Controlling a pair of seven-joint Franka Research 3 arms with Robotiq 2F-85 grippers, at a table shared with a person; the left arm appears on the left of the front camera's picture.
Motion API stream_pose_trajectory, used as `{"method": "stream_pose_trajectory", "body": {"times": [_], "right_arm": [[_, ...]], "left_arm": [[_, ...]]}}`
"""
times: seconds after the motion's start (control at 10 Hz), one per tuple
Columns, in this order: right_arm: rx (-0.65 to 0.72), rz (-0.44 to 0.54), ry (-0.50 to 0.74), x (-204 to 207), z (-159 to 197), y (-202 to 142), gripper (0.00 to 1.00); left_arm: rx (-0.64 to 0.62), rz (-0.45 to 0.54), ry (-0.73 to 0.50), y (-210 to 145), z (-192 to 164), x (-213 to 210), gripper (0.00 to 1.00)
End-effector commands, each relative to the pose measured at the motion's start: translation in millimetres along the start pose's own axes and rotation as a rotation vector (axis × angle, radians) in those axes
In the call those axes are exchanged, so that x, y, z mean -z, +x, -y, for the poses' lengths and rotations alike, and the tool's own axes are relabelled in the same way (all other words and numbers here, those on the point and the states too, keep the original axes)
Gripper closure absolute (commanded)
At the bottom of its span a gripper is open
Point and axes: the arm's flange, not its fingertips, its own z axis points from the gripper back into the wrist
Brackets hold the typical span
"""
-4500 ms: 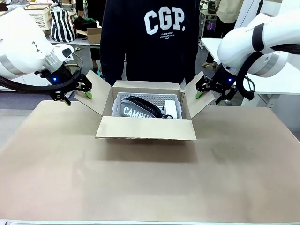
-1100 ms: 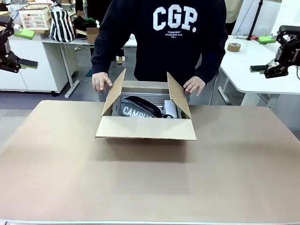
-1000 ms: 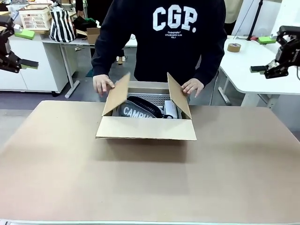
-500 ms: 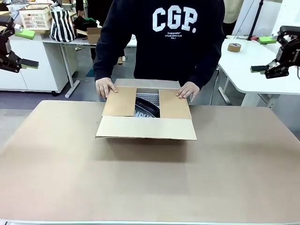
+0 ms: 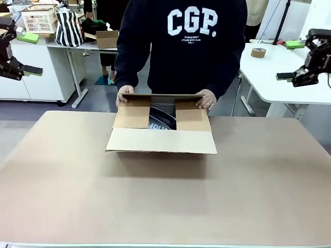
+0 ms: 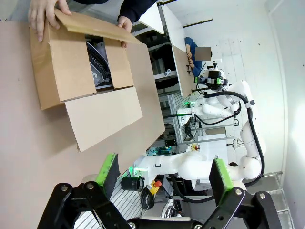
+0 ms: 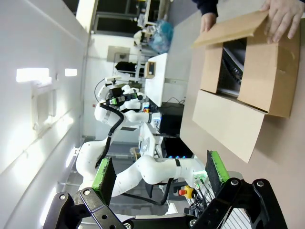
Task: Pack the gift set into the box.
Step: Press and hold the closed box until the human finishes sealing it.
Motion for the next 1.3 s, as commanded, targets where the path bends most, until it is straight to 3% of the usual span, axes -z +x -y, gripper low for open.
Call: {"method": "stream_pose_trajectory", "body": {"times": [0.0,1.2], "right_arm": [[-0.015,0.004,-0.015,0.8,0.5,-1.4,0.0],[-0.015,0.004,-0.015,0.8,0.5,-1.4,0.0]], "left_arm": [[0.011,0.012,-0.017,-0.1,1.7,1.2,0.0],[0.011,0.012,-0.017,-0.1,1.7,1.2,0.0]]}}
